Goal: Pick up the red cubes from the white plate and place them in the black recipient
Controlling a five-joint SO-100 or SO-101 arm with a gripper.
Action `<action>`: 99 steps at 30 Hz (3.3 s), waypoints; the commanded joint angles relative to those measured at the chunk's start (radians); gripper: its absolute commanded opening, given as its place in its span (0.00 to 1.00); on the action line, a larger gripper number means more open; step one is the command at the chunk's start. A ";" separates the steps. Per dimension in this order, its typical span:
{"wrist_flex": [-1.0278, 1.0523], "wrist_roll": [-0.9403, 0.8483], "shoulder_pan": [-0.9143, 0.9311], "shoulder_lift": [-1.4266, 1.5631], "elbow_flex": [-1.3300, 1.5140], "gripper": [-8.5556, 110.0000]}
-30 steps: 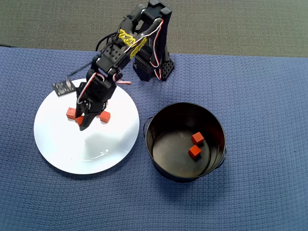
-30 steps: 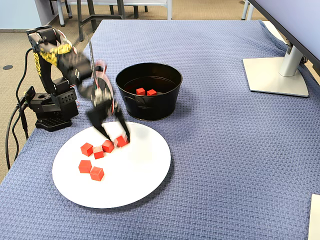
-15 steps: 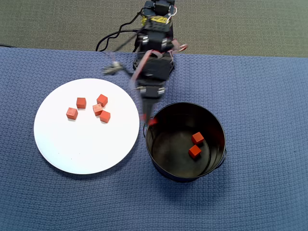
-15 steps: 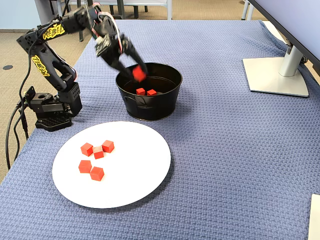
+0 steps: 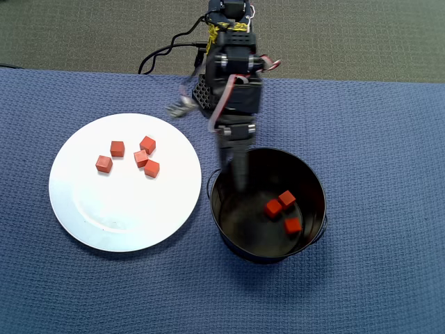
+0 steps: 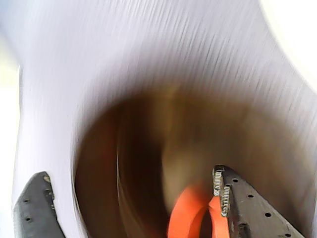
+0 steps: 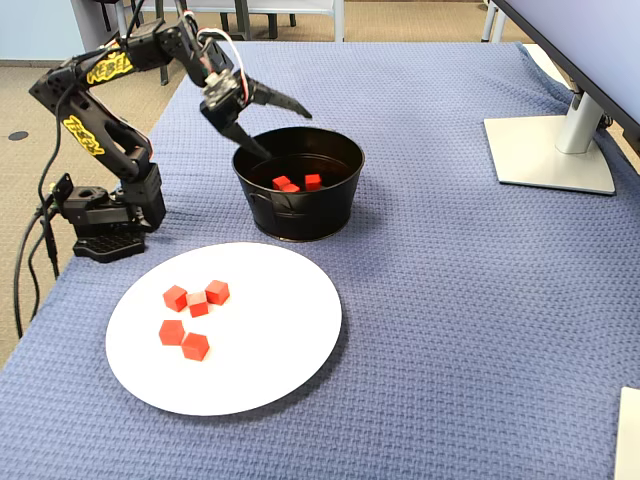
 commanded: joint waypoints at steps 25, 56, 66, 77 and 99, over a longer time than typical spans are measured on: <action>0.258 -0.337 0.824 -1.002 -0.703 0.28; 0.152 -0.453 0.908 -1.115 -0.681 0.18; 0.124 -0.469 0.910 -1.131 -0.669 0.15; 0.067 -0.413 0.874 -0.979 -0.560 0.07; 0.127 0.337 -0.118 -0.285 -0.364 0.07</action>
